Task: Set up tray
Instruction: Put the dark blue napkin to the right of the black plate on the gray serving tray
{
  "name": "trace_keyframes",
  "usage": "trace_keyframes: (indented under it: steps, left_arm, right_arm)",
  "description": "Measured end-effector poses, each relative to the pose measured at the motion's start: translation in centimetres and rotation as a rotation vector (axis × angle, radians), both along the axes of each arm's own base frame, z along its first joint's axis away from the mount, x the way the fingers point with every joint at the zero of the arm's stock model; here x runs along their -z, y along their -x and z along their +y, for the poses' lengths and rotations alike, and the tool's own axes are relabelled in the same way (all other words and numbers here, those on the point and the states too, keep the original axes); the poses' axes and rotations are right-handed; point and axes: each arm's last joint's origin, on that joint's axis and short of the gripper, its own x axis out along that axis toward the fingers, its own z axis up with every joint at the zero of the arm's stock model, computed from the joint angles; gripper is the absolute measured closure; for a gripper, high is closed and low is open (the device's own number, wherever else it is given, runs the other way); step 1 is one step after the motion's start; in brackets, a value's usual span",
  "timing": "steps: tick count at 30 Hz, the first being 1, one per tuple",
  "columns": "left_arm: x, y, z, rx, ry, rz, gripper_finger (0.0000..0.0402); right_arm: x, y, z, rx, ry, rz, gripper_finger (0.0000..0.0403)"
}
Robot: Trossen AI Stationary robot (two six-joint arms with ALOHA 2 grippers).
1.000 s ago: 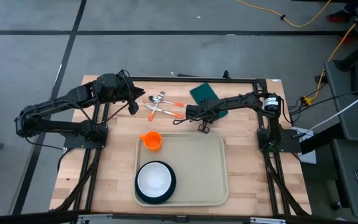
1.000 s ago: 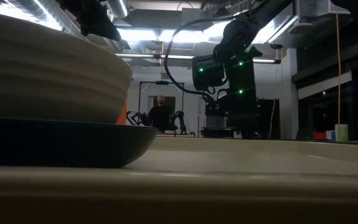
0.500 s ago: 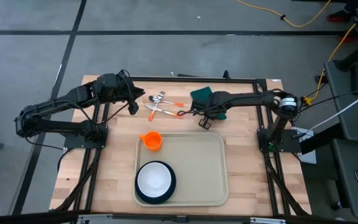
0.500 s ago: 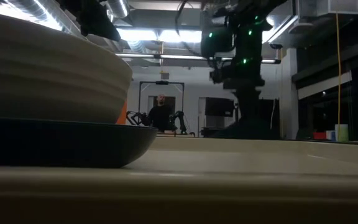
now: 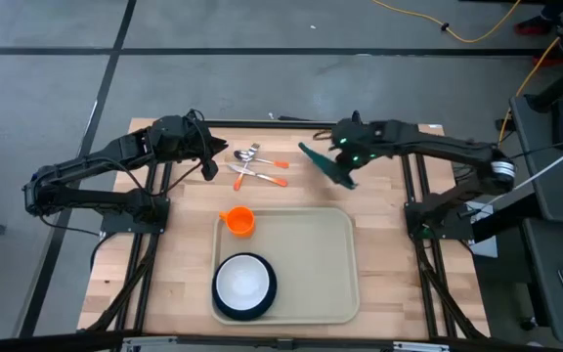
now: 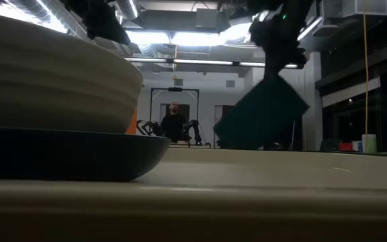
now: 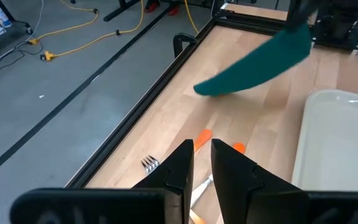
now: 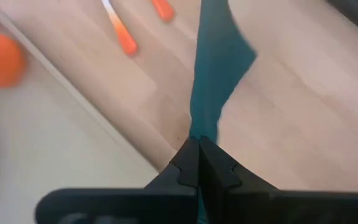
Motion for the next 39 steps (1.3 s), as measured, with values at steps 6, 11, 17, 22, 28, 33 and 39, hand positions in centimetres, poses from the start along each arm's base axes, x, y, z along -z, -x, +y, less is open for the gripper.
trace_keyframes:
  steps: [6,11,17,22,28,33,39]
  left_arm:
    - [0.0,0.0,0.0,0.002,-0.008,0.006,0.0354]
    - [0.0,0.0,0.0,0.005,-0.014,0.010,0.0350]
    - [0.0,0.0,0.0,0.005,-0.013,0.010,0.0350]
    - [0.0,0.0,0.0,0.005,-0.013,0.010,0.0351]
    - [0.0,0.0,0.0,0.005,-0.014,0.010,0.0353]
    - [0.0,0.0,0.0,0.009,-0.020,0.014,0.0350]
    - [0.0,0.0,0.0,0.010,-0.020,0.014,0.0352]
  right_arm:
    - [-3.3,2.6,0.2,0.063,-0.062,-0.197,0.0402]
    - [-4.6,3.1,0.8,0.062,-0.157,-0.311,0.0402]
    - [-5.1,2.3,2.4,-0.025,-0.313,-0.391,0.0402]
    - [-5.1,2.0,4.3,-0.097,-0.450,-0.382,0.0402]
    - [-5.2,1.7,6.8,-0.189,-0.622,-0.358,0.0402]
    - [-5.3,1.6,9.4,-0.265,-0.807,-0.298,0.0402]
    - [-4.0,0.4,12.1,-0.377,-0.915,-0.189,0.0402]
